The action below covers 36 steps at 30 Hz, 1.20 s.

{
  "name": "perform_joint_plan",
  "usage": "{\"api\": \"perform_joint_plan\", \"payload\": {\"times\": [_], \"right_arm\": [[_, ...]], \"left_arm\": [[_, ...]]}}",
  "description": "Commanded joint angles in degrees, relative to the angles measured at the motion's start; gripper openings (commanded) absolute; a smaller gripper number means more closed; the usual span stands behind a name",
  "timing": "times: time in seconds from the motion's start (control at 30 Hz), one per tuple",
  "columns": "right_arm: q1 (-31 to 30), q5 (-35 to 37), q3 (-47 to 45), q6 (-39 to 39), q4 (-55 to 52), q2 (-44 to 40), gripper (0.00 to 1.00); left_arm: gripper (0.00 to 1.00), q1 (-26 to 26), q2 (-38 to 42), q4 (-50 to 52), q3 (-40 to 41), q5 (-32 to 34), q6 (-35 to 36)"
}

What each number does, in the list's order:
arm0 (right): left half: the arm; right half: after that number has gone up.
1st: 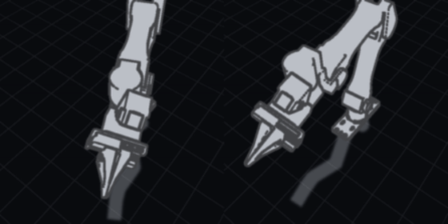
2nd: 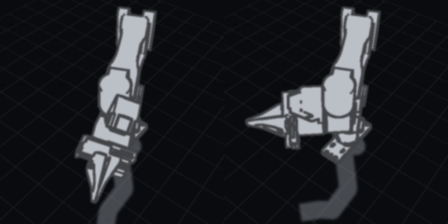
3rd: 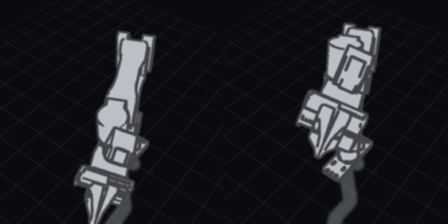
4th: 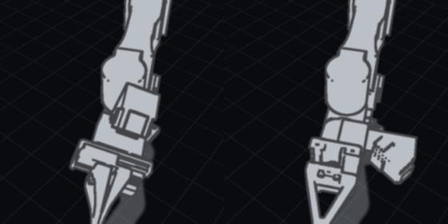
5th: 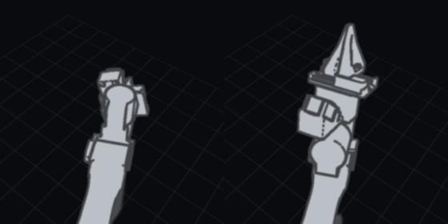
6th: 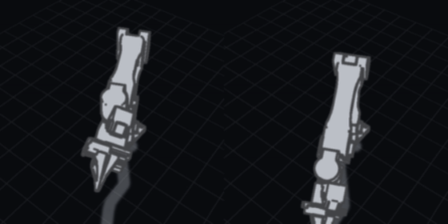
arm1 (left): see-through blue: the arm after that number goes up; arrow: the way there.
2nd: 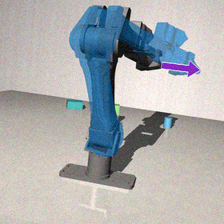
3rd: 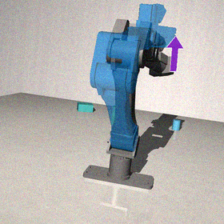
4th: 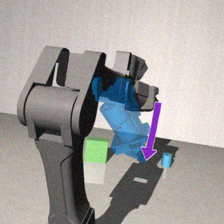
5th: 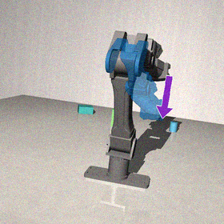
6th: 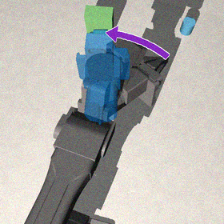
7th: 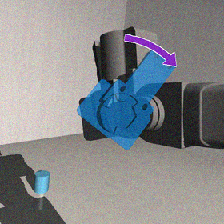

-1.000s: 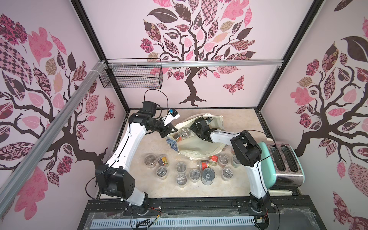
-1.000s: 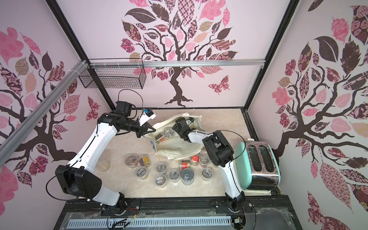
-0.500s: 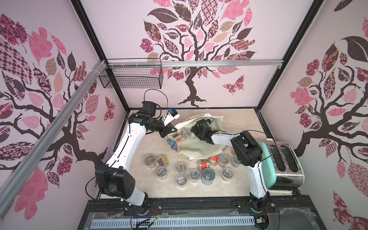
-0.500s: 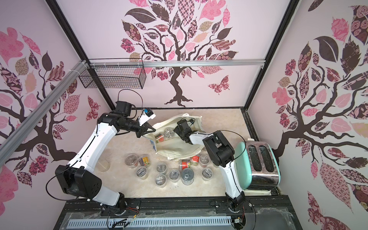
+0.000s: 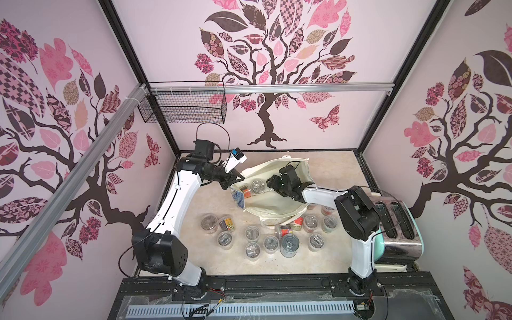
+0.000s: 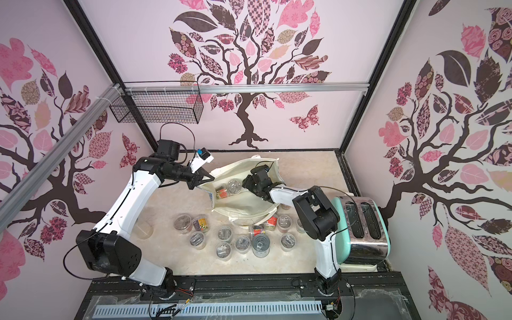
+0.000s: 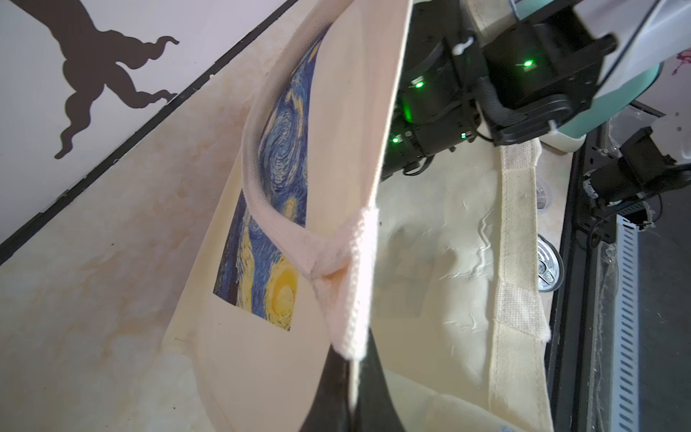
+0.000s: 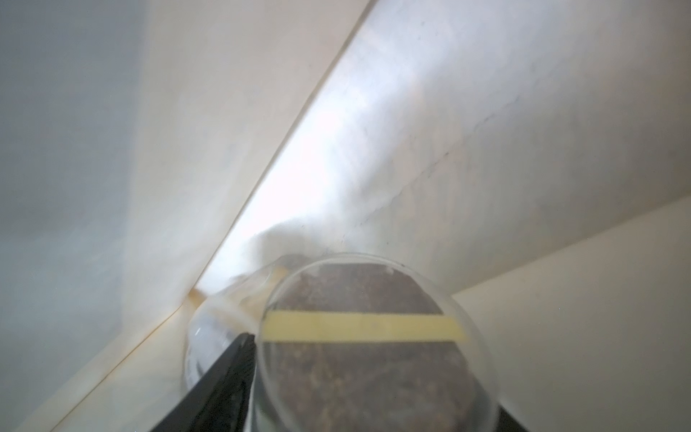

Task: Take out the seed jars from the canvas bag
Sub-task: Pick up the seed jar from the canvas bag.

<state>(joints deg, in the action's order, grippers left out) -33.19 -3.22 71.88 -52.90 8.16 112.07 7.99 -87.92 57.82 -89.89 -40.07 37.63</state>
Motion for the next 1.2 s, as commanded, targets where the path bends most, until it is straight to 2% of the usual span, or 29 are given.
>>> {"api": "perform_joint_plan", "payload": {"times": [0.0, 0.17, 0.43, 0.6, 0.77, 1.03, 1.17], "right_arm": [[0.23, -5.67, 0.54, 4.47, -2.45, -7.38, 0.64], [0.1, -11.5, 0.87, 7.55, -5.78, -13.65, 0.63], [-0.45, -20.59, 6.14, 11.84, -12.33, -18.91, 0.63], [-2.73, -21.59, 8.12, 13.94, -14.9, -21.59, 0.63], [-8.61, -19.77, 8.53, 17.18, -15.3, -23.21, 0.63], [-19.45, -16.01, 5.3, 22.65, -11.04, -20.99, 0.63], [-21.92, -16.18, 2.74, 23.99, -6.72, -19.17, 0.63]], "left_arm": [[0.0, -1.2, 0.17, -4.61, -0.64, 1.69, -4.01], [0.0, -1.7, -0.73, -7.31, -1.33, 3.4, -6.71], [0.0, -2.08, -2.81, -11.76, -2.5, 5.18, -11.88], [0.0, -2.89, -4.96, -12.79, -4.2, 6.2, -13.77], [0.0, -3.48, -7.43, -13.28, -6.28, 8.88, -14.52], [0.0, -4.34, -11.79, -14.29, -9.73, 10.09, -15.56], [0.0, -4.56, -13.69, -13.64, -12.29, 10.12, -16.12]]}}
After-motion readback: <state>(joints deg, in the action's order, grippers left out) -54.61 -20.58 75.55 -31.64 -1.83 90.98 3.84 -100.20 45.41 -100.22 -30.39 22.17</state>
